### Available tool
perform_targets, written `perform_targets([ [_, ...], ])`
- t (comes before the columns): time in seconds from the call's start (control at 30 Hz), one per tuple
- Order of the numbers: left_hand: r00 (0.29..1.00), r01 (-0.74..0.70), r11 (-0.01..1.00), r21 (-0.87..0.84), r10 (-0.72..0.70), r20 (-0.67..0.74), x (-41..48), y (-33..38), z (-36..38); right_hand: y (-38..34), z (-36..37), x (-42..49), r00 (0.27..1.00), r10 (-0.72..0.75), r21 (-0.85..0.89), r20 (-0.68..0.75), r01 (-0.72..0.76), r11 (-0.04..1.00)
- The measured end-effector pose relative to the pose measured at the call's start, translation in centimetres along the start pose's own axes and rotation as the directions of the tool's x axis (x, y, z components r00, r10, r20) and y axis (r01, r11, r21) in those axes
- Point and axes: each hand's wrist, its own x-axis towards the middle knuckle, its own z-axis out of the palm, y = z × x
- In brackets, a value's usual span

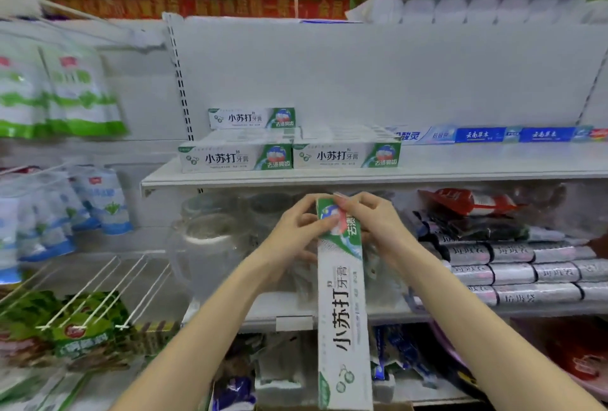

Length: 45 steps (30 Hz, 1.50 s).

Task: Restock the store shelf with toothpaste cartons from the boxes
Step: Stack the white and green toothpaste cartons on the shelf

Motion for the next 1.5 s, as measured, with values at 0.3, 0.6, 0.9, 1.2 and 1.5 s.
perform_targets([
  [0.3, 0.915, -0.153, 0.983, -0.102, 0.102, -0.391, 3.3, 4.8, -2.1, -3.4, -2.5, 1.3, 0.940, 0.044, -0.137, 0.339, 0.003, 0.991],
  [0.6, 0.992, -0.046, 0.981, 0.190, 0.067, -0.107, 7.3, 10.2, -4.4, -8.8, -1.8, 5.7, 0.922, -0.145, -0.152, 0.360, 0.211, 0.966],
  [0.9, 0.997, -0.072, 0.917, 0.393, 0.082, -0.009, 14.0, 14.7, -8.4, -14.8, -0.5, 11.9, 0.930, -0.208, -0.193, 0.303, 0.274, 0.942],
  [1.2, 0.998, -0.063, 0.868, 0.492, 0.045, 0.048, 20.6, 14.4, -16.5, -15.8, -5.7, 21.0, 0.937, -0.284, 0.318, -0.203, 0.337, 0.886],
  [1.5, 0.998, -0.064, 0.858, 0.510, 0.069, 0.010, 31.8, 12.1, -17.5, -11.3, -9.4, 30.1, 0.917, -0.248, 0.290, -0.312, 0.341, 0.894],
])
